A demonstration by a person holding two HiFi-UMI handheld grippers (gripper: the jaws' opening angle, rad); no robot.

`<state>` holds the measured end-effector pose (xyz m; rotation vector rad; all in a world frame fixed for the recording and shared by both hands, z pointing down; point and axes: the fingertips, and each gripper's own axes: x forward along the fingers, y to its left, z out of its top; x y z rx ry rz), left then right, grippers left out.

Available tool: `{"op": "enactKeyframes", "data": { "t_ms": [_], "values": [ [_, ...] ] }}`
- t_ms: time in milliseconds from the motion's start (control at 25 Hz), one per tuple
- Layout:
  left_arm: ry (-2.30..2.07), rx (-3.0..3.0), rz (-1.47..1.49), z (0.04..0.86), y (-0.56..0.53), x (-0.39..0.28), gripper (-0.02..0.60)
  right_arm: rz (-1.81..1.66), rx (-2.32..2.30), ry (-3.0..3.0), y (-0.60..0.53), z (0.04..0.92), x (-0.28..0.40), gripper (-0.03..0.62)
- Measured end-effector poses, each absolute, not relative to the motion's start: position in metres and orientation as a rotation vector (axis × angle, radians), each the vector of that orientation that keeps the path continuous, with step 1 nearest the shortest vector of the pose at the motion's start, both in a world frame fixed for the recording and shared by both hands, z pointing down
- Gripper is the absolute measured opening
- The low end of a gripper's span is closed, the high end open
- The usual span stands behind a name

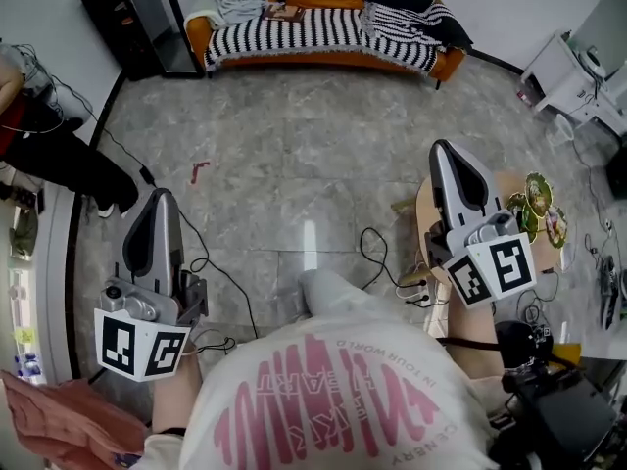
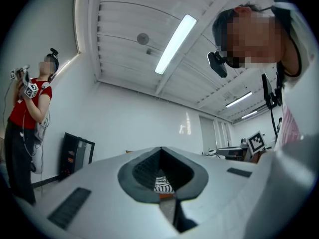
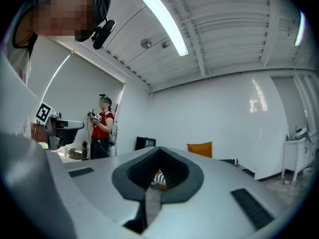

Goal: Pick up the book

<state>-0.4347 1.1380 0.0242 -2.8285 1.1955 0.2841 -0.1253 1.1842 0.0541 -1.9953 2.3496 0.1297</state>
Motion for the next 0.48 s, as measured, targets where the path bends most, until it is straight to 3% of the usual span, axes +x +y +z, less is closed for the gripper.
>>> {"op": "enactKeyframes", "data": {
  "t_ms": [480],
  "values": [
    [1.1,-2.818,0.276,0.026,1.024,-0.37,0.006,0.124,-1.976,2.439,1.056,0.08,-0.083,0.006]
  ]
}}
